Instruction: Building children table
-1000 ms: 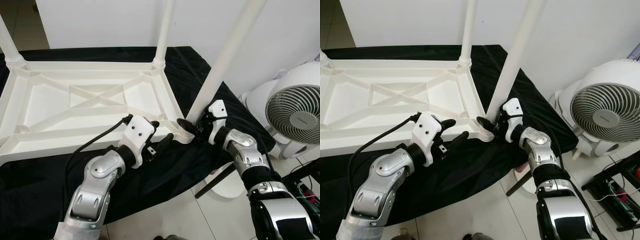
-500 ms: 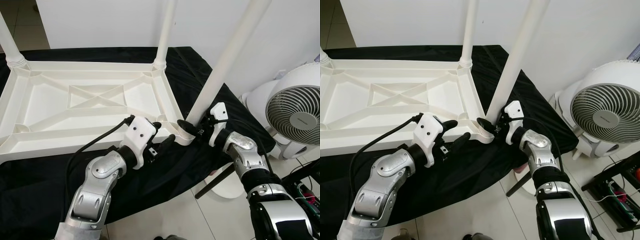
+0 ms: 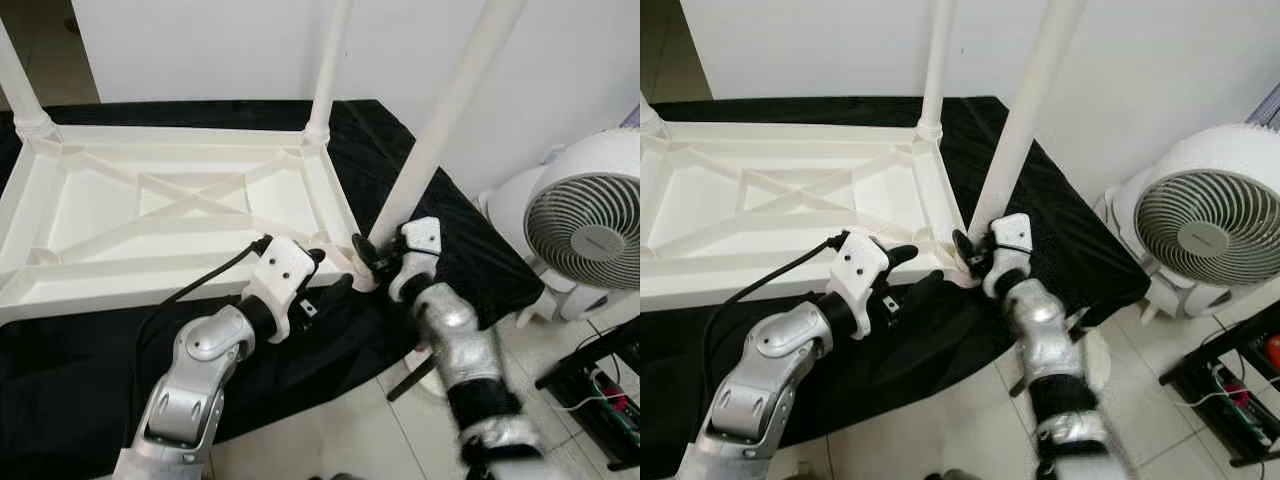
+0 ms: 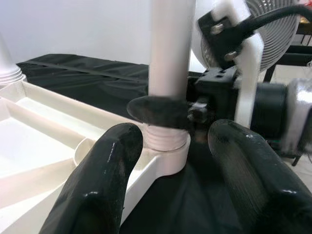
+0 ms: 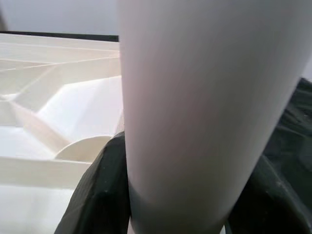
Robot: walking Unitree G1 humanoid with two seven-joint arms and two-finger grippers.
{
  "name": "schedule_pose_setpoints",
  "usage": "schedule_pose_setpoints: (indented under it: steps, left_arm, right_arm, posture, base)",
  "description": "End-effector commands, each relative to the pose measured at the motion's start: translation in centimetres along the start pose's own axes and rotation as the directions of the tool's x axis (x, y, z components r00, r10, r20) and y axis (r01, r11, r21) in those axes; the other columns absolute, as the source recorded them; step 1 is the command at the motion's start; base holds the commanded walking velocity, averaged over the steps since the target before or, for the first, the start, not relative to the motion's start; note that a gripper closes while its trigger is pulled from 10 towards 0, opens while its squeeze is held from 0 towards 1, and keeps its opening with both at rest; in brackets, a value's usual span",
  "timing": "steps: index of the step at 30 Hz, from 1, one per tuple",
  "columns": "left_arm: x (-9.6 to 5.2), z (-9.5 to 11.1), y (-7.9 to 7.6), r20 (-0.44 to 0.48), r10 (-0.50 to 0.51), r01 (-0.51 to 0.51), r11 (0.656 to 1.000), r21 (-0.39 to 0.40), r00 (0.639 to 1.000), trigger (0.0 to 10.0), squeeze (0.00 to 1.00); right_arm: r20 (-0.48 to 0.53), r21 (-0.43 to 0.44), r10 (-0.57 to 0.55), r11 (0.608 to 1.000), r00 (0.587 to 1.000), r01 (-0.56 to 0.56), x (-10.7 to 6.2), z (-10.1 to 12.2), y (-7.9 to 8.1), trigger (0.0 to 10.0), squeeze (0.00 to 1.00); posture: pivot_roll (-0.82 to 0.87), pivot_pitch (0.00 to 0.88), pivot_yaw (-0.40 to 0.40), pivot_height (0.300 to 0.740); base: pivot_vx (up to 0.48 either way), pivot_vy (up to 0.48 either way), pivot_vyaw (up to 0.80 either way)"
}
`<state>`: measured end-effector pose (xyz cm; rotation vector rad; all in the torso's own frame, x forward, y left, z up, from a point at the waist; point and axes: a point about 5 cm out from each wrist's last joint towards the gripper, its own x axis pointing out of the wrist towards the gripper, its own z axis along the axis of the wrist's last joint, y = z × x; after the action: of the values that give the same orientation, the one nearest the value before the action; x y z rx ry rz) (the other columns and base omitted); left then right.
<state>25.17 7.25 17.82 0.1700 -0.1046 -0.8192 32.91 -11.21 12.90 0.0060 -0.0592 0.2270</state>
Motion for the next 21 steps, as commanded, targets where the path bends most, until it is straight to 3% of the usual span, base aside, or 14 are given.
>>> schedule_pose_setpoints:
  steps: [1, 4, 13, 14, 21]
  left_arm:
    - [0.1, -0.1, -0.2, 0.001, 0.043, -0.043, 0.999, -0.019, 0.999, 10.0, 0.00]
    - [0.2, -0.2, -0.3, 0.001, 0.039, -0.039, 0.999, -0.020, 0.999, 10.0, 0.00]
    - [0.1, -0.2, -0.3, 0.001, 0.037, -0.037, 0.999, -0.021, 0.999, 10.0, 0.00]
    - [0.1, -0.1, -0.3, 0.001, 0.037, -0.037, 0.999, -0.021, 0.999, 10.0, 0.00]
    - [0.1, -0.3, -0.3, -0.002, 0.035, -0.035, 0.999, -0.022, 0.999, 10.0, 0.00]
  right_arm:
    - [-0.168, -0.026, -0.185, 0.983, 0.968, 0.183, -1.3, -3.1, -0.6, 10.0, 0.00]
    - [-0.173, 0.002, -0.209, 0.977, 0.962, 0.213, -1.4, -2.8, 0.1, 10.0, 0.00]
    - [-0.151, 0.051, -0.127, 0.989, 0.980, 0.137, -1.4, -2.1, 1.7, 10.0, 0.00]
    - [-0.135, 0.054, -0.117, 0.991, 0.984, 0.125, -1.4, -1.8, 1.8, 10.0, 1.00]
    - [-0.071, 0.020, 0.009, 1.000, 0.997, -0.007, -1.7, -1.1, 1.8, 10.0, 1.00]
  posture:
    - [0.09, 0.051, -0.136, 0.740]
    - [0.09, 0.050, -0.135, 0.740]
    - [0.09, 0.048, -0.134, 0.740]
    - [0.08, 0.048, -0.134, 0.740]
    - [0.08, 0.051, -0.132, 0.740]
  base:
    - [0.000, 0.000, 0.00]
    - [0.000, 0.000, 0.00]
    - [0.000, 0.000, 0.00]
    - [0.000, 0.000, 0.00]
    - [0.000, 0.000, 0.00]
